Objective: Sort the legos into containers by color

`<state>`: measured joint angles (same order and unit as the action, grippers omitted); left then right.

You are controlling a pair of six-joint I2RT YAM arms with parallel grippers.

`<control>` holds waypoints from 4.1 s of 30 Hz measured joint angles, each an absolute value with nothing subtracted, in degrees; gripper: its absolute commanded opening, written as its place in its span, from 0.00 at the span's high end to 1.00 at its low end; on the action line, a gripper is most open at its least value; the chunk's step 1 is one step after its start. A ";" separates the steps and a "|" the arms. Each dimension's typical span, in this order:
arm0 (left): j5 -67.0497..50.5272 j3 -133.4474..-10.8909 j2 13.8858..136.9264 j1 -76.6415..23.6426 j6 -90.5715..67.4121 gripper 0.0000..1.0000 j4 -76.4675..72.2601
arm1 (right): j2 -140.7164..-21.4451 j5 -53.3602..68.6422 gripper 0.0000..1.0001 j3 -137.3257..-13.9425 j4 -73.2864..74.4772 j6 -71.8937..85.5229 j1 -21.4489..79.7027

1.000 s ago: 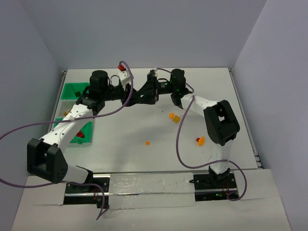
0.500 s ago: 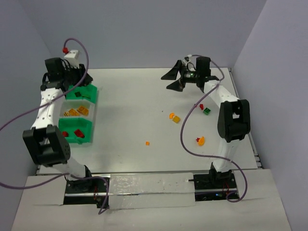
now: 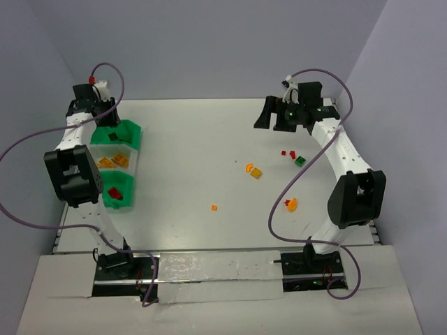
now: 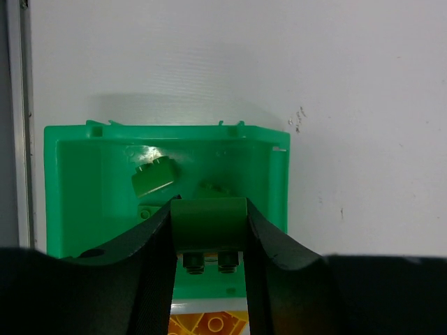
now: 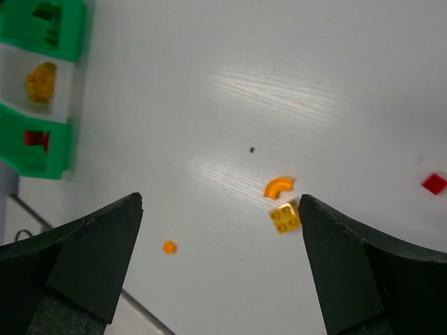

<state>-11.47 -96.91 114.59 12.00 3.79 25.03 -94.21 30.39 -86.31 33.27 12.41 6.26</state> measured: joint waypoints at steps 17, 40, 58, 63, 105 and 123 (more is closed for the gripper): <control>-9.42 -97.36 116.81 11.99 3.67 0.31 25.15 | -91.10 5.91 0.00 -78.04 43.92 -7.64 1.40; -29.25 -93.49 100.61 9.98 6.10 0.19 31.36 | -109.23 4.61 0.01 -82.93 48.04 -30.89 -7.35; -36.71 -91.93 99.55 8.14 6.76 0.17 33.52 | -118.40 9.88 0.27 -88.62 50.30 -41.16 -6.98; -36.84 -91.20 99.53 7.90 6.76 0.17 33.48 | -119.09 10.94 0.41 -88.62 50.61 -41.99 -6.29; -47.74 -61.76 73.98 -20.97 2.20 0.14 8.32 | -110.96 82.73 1.00 -94.87 43.33 12.22 17.20; -39.63 -66.03 79.68 -30.44 5.26 0.09 8.37 | -111.85 83.95 1.00 -88.50 30.33 29.29 20.21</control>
<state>-39.63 -66.03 79.68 -30.44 5.26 8.37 -111.85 83.95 -88.50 30.33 29.29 20.21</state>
